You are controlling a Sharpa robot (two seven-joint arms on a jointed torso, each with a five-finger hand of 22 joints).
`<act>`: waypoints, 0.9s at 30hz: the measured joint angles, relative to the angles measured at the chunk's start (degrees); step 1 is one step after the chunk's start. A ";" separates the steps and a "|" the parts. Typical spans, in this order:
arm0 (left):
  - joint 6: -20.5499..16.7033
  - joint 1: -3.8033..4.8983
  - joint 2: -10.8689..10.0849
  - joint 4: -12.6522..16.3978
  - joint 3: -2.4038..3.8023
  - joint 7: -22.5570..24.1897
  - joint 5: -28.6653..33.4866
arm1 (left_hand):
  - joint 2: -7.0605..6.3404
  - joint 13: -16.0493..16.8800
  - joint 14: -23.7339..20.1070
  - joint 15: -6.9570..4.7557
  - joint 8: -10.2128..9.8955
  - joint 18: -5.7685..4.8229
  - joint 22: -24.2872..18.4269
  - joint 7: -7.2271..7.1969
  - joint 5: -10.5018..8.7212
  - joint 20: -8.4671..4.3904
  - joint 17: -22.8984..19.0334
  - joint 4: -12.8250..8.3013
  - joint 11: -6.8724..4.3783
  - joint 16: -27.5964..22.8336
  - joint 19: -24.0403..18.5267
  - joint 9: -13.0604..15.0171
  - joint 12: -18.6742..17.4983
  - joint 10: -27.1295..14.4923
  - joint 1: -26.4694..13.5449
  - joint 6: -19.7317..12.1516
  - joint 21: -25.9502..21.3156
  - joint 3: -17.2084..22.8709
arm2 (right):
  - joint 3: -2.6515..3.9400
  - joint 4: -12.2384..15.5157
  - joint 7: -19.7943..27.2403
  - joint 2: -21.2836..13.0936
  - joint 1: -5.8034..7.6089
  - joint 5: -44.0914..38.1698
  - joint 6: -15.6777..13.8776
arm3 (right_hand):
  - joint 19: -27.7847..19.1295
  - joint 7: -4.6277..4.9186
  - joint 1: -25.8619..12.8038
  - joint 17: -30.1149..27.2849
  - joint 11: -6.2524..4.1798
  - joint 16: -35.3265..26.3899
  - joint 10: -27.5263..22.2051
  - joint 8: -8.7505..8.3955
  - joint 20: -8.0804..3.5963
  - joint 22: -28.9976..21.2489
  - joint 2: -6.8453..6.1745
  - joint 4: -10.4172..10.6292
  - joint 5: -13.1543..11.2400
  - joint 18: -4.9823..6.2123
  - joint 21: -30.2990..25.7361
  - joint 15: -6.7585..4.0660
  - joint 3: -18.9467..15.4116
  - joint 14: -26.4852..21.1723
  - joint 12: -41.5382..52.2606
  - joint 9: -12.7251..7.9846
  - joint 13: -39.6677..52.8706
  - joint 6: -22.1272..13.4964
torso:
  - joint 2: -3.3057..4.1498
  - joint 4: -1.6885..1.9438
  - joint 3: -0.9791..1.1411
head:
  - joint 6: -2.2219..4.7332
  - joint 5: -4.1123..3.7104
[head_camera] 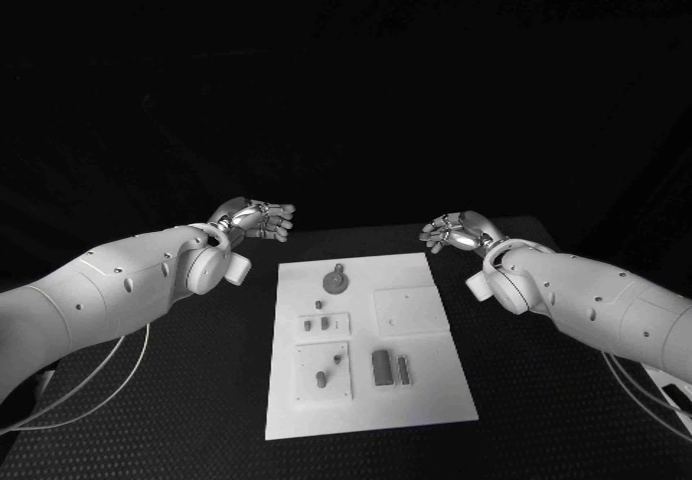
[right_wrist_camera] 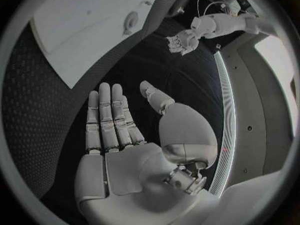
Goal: Assemble the parts on the task board
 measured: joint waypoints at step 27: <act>-1.74 -1.79 -0.40 1.78 1.10 2.67 4.28 | -0.09 -16.43 -42.29 -5.16 -11.77 -2.16 -49.90 -7.95 -2.53 -0.27 -35.25 13.79 -6.43 -17.20 -44.89 -27.85 -2.98 -51.63 -39.58 -39.31 -2.99 -18.70 | 2.16 -1.24 2.36 1.46 -1.44 14.06 6.65 | -29.66 -9.08 -45.29 -29.38 -5.52 -33.66 -42.74 -20.91 -8.42 -50.37 1.63 14.04 -3.61 -8.94 -20.49 -4.67 -28.43 -42.39 -25.31 -25.67 -28.64 -33.95 | -4.78 1.50 -1.38 | 6.25 0.12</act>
